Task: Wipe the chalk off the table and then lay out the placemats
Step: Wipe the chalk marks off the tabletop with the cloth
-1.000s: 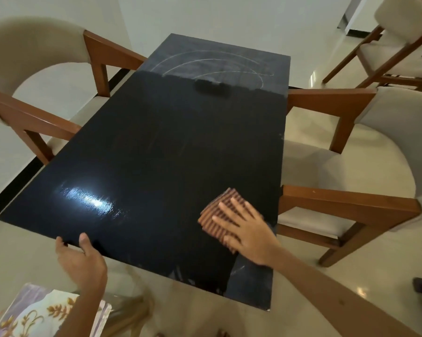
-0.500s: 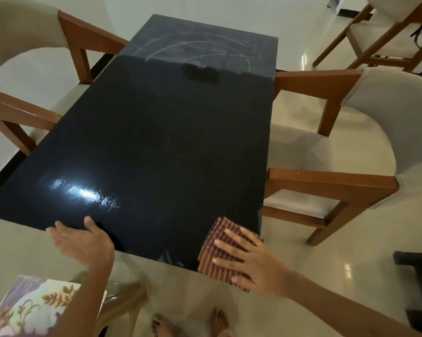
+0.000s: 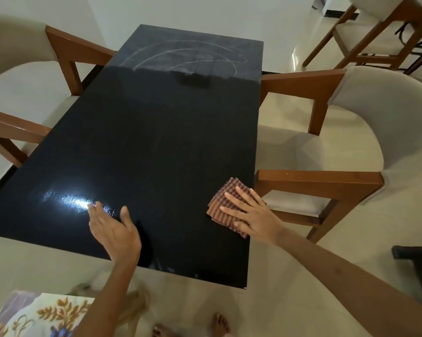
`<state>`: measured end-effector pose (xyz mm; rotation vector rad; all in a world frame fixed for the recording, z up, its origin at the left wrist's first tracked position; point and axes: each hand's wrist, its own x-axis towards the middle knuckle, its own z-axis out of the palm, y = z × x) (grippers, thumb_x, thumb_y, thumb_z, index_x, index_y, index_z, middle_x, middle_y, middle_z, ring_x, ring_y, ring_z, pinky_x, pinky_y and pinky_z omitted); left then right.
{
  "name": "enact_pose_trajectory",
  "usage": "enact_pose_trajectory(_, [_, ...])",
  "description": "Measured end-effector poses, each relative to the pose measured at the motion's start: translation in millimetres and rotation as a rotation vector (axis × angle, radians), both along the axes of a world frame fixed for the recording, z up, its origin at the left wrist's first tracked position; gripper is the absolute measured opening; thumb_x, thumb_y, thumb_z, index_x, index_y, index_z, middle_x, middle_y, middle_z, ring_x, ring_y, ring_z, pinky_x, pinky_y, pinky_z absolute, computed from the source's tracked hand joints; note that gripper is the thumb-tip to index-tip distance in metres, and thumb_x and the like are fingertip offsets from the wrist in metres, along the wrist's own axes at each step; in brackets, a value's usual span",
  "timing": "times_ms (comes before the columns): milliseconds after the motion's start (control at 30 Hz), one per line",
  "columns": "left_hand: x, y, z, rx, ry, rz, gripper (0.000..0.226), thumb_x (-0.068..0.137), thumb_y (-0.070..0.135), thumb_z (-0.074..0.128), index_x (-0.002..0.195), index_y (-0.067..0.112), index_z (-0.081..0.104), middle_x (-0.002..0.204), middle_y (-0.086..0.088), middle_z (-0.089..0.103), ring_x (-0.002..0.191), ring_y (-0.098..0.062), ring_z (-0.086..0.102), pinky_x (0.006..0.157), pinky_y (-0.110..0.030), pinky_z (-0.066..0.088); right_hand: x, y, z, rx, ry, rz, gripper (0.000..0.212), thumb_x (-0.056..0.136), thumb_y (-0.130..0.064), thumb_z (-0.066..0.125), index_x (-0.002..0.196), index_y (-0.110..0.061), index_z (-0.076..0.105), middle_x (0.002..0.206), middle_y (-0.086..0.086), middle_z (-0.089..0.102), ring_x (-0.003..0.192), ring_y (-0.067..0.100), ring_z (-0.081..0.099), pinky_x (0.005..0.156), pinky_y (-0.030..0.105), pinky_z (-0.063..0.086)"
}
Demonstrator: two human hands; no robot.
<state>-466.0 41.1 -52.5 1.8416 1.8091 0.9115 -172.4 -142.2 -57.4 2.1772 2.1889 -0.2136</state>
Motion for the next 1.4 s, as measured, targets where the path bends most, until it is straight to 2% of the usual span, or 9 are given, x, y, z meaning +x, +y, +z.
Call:
enact_pose_trajectory(233, [40,-27,12,-0.038,-0.06,-0.229,0.062,0.1,0.035,0.04,0.15,0.004,0.02,0.158,-0.013,0.016,0.147,-0.024,0.013,0.119,-0.04,0.012,-57,-63,-10,0.153,0.174,0.074,0.059,0.098,-0.041,0.042,0.151,-0.043,0.018,0.163,-0.007,0.007,0.15,0.026,-0.006,0.118,0.052,-0.011])
enact_pose_trajectory(500, [89,-65,41,-0.068,-0.176,-0.509,0.063,0.097,0.042,0.037,0.151,0.014,0.02,0.159,-0.002,0.016,0.146,-0.012,0.013,0.118,-0.031,0.012,-77,-83,-14,0.418,0.464,0.02,0.029,0.088,-0.02,0.06,0.115,-0.016,0.069,0.13,0.002,0.063,0.135,0.018,0.046,0.119,0.045,0.022])
enact_pose_trajectory(600, [106,-76,57,-0.193,-0.34,-0.613,0.061,0.095,0.045,0.04,0.148,0.018,0.028,0.155,0.002,0.03,0.142,-0.008,0.026,0.116,-0.032,0.023,-76,-71,22,0.408,0.69,-0.29,0.025,0.089,-0.021,0.054,0.103,-0.013,0.074,0.102,0.0,0.073,0.104,0.0,0.061,0.099,0.02,0.045])
enact_pose_trajectory(700, [124,-79,76,-0.365,-0.446,-0.769,0.058,0.091,0.049,0.042,0.141,0.021,0.042,0.141,0.004,0.049,0.129,-0.006,0.046,0.109,-0.028,0.036,-70,-47,62,0.339,1.122,-0.803,0.023,0.095,-0.007,0.05,0.092,-0.014,0.071,0.085,-0.003,0.069,0.081,0.01,0.066,0.07,0.016,0.053])
enact_pose_trajectory(867, [148,-72,104,-0.588,-0.431,-0.983,0.065,0.083,0.054,0.048,0.14,0.023,0.039,0.119,0.014,0.058,0.11,-0.006,0.059,0.097,-0.024,0.045,-38,-19,105,0.203,1.445,-1.308,0.027,0.099,-0.025,0.045,0.09,-0.013,0.068,0.089,0.003,0.067,0.082,0.014,0.061,0.066,0.024,0.043])
enact_pose_trajectory(967, [162,-60,114,-0.664,-0.315,-1.035,0.075,0.082,0.049,0.063,0.146,0.024,0.031,0.135,0.006,0.049,0.115,-0.009,0.053,0.092,-0.025,0.043,-24,-17,129,0.17,1.75,-1.336,0.043,0.095,-0.049,0.048,0.093,-0.012,0.07,0.092,0.008,0.072,0.087,0.023,0.066,0.078,0.034,0.049])
enact_pose_trajectory(1067, [177,-51,121,-0.728,-0.227,-1.049,0.086,0.081,0.039,0.071,0.15,0.025,0.021,0.145,0.0,0.038,0.118,-0.012,0.048,0.092,-0.03,0.04,-5,-15,139,0.13,1.815,-1.208,0.06,0.084,-0.066,0.051,0.111,-0.015,0.069,0.109,0.009,0.071,0.105,0.028,0.064,0.095,0.041,0.048])
enact_pose_trajectory(1167, [189,-46,129,-0.892,-0.252,-0.98,0.083,0.084,0.038,0.067,0.15,0.022,0.019,0.143,-0.006,0.04,0.124,-0.023,0.047,0.099,-0.035,0.04,7,-18,150,0.127,1.904,-1.039,0.032,0.086,-0.039,0.06,0.106,-0.015,0.069,0.104,0.006,0.072,0.098,0.022,0.066,0.086,0.037,0.051])
enact_pose_trajectory(1400, [231,-38,149,-1.021,-0.369,-0.977,0.066,0.084,0.021,0.069,0.143,0.016,0.038,0.116,0.003,0.054,0.106,-0.016,0.055,0.09,-0.036,0.049,48,-11,156,0.239,1.708,-1.153,0.041,0.083,-0.007,0.07,0.122,-0.011,0.056,0.119,0.014,0.063,0.11,0.029,0.06,0.092,0.041,0.052])
